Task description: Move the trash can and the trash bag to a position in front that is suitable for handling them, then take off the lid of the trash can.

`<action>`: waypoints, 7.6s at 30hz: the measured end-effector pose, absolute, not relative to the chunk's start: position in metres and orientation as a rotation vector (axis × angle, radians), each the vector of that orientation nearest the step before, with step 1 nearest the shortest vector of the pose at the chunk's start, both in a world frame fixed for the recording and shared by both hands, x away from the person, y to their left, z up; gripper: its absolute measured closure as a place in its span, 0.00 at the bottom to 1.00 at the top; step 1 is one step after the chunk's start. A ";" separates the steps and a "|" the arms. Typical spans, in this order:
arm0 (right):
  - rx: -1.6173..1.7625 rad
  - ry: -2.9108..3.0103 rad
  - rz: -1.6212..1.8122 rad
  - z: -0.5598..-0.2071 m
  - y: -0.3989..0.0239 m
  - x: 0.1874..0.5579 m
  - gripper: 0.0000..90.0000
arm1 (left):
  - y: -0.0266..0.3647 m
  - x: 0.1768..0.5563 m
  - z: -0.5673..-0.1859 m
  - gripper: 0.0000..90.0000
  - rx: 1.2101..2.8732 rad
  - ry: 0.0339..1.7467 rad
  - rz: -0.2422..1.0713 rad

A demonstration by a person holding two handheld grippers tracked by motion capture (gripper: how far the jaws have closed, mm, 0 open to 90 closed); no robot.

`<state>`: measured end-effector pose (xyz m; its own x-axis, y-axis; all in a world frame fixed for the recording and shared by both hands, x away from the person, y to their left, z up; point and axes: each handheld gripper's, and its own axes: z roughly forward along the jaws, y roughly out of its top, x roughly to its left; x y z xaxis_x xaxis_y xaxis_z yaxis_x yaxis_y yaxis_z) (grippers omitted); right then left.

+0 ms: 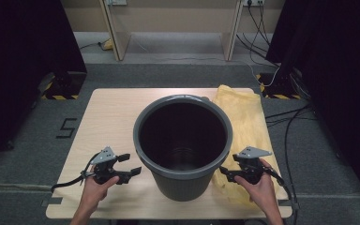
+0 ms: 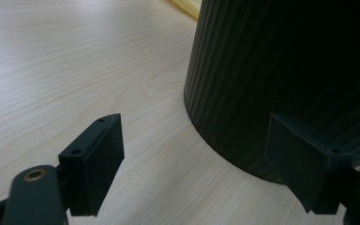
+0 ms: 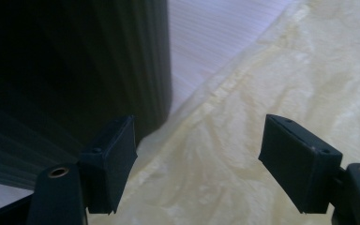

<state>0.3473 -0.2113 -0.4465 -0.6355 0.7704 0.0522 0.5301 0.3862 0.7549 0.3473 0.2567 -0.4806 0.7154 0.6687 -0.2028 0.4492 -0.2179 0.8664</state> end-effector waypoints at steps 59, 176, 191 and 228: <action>1.233 2.273 0.952 -0.434 -0.135 0.528 0.40 | 0.249 0.499 -0.467 0.31 1.839 1.163 0.503; 1.338 2.233 0.895 -0.512 -0.281 0.312 0.16 | 0.306 0.452 -0.374 0.17 1.797 1.069 0.374; 1.331 2.238 0.900 -0.512 -0.282 0.312 0.16 | 0.296 0.486 -0.321 0.19 1.802 1.062 0.401; 1.321 2.241 0.904 -0.512 -0.283 0.312 0.16 | 0.243 0.562 -0.256 0.49 1.882 1.079 0.420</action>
